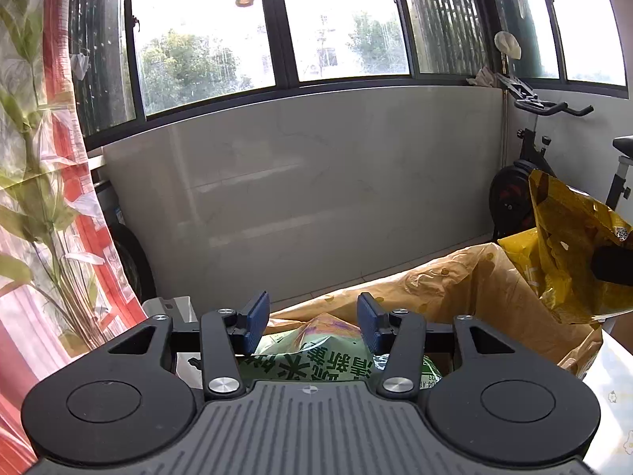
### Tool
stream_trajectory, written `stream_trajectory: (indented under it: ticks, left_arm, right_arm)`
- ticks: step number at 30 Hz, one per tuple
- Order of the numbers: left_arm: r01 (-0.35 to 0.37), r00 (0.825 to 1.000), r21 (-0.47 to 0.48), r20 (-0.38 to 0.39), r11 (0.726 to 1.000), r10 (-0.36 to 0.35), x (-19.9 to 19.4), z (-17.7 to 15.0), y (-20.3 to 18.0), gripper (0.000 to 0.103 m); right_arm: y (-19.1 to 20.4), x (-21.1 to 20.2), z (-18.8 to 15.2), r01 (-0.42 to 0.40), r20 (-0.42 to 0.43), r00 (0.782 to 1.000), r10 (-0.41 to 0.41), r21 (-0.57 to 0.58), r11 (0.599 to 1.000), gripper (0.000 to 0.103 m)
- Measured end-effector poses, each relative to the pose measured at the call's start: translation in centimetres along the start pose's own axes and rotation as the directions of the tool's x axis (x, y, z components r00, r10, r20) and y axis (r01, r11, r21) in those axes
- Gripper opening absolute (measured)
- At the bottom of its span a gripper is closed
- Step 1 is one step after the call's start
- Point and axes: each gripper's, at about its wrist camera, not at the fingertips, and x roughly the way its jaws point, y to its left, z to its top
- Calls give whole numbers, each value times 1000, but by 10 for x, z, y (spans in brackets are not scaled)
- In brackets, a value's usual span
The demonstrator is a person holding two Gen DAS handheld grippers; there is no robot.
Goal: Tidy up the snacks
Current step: 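Carry both packs over the box and open the left gripper to drop the green pack, then open the right gripper to drop the yellow bag into the box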
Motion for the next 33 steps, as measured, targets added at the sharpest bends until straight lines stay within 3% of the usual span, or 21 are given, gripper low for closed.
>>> stream_trajectory:
  ticks: [4, 6, 8, 11, 13, 20, 26, 30, 33]
  left_arm:
    - [28, 1000, -62, -2, 998, -28, 8, -8, 12, 52]
    - [44, 999, -98, 2, 994, -44, 9, -11, 16, 59]
    - [61, 998, -127, 8, 990, -60, 7, -14, 22, 73]
    - [72, 997, -137, 8, 988, -71, 2, -18, 28, 76]
    - [66, 998, -145, 2, 987, -67, -1, -21, 31, 78]
    - [127, 991, -244, -14, 961, -134, -26, -37, 55, 79]
    - [158, 986, -250, -4, 955, -165, -72, -67, 72, 80]
    - [157, 987, -239, -4, 958, -163, -102, -96, 77, 86]
    - [141, 989, -226, -8, 964, -147, -117, -119, 76, 86]
  right_arm:
    - [-6, 37, -6, -10, -54, 998, 13, 63, 998, 55]
    - [-8, 51, -10, 1, -79, 997, 6, 83, 997, 56]
    - [-11, 62, -14, 23, -108, 994, -12, 101, 995, 59]
    - [-14, 68, -22, 45, -145, 989, -31, 99, 994, 66]
    - [-13, 62, -24, 45, -139, 990, -33, 79, 996, 76]
    - [-1, 28, -24, 10, -109, 994, -8, 15, 1000, 77]
    - [15, -20, -35, -31, -30, 999, 30, -44, 999, 102]
    - [21, -49, -57, -3, 6, 1000, 3, -37, 999, 103]
    - [27, -58, -78, 43, -51, 998, -44, -26, 999, 103]
